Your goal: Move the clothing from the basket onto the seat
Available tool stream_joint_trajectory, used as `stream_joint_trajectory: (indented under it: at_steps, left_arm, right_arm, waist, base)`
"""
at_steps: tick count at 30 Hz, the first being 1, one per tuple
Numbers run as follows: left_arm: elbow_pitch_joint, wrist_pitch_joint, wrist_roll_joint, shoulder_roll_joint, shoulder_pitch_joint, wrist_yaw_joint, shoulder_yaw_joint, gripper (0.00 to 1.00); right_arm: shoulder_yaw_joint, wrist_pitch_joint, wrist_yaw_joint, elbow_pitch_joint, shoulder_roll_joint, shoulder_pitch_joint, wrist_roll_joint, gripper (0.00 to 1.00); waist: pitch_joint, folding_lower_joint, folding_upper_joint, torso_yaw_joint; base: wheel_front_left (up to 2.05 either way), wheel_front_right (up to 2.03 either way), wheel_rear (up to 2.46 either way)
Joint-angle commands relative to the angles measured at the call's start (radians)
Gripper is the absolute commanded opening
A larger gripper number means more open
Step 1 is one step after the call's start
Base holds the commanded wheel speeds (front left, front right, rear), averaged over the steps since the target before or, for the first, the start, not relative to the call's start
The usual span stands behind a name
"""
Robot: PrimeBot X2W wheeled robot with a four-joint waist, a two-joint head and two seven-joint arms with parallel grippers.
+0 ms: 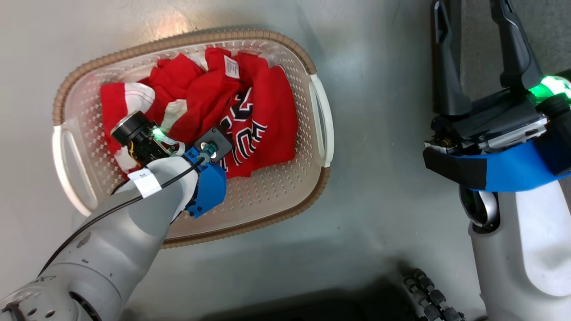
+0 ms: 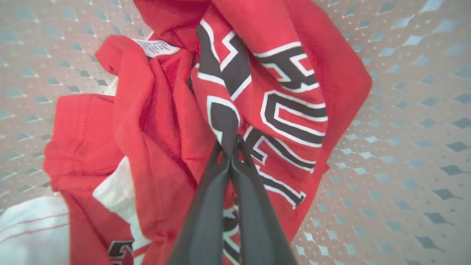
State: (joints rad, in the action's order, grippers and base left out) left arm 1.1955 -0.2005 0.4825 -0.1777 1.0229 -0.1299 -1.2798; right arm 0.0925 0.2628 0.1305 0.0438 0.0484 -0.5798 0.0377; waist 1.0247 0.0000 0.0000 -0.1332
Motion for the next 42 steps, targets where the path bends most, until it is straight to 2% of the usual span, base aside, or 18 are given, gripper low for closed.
stream_joint_trajectory:
  at_steps: [1,10,17,31,42]
  left_arm:
    - [-0.006,-0.013,-0.002,-0.001,0.005,-0.001,-0.003,0.00]
    - [-0.054,-0.065,0.019,0.014,0.001,-0.001,0.002,0.00]
    - [-0.193,-0.066,-0.004,-0.016,-0.045,0.021,0.094,0.00]
    - [-0.454,-0.066,-0.097,-0.062,-0.248,0.058,0.368,0.00]
    - [-0.675,-0.066,-0.194,-0.052,-0.363,0.061,0.608,0.00]
  right_arm:
    - [-0.005,0.003,0.000,-0.004,0.003,-0.006,0.001,1.00]
    - [-0.019,0.003,0.000,-0.031,0.004,0.021,-0.002,1.00]
    - [-0.031,0.003,0.000,-0.059,0.008,0.063,0.006,1.00]
    - [-0.051,0.003,0.000,-0.117,0.007,0.206,0.025,1.00]
    - [-0.055,0.003,0.000,-0.139,0.004,0.297,0.037,1.00]
  waist:
    - [-0.020,0.0000,0.0000,0.008]
    - [-0.146,0.0000,0.0000,0.055]
    - [-0.275,0.0000,0.0000,0.089]
    - [-0.560,0.0000,0.0000,0.115]
    - [-0.723,0.0000,0.0000,0.121]
  base:
    - [0.00,0.00,0.00]
    - [0.00,0.00,0.00]
    - [0.00,0.00,0.00]
    - [0.00,0.00,0.00]
    - [0.00,0.00,0.00]
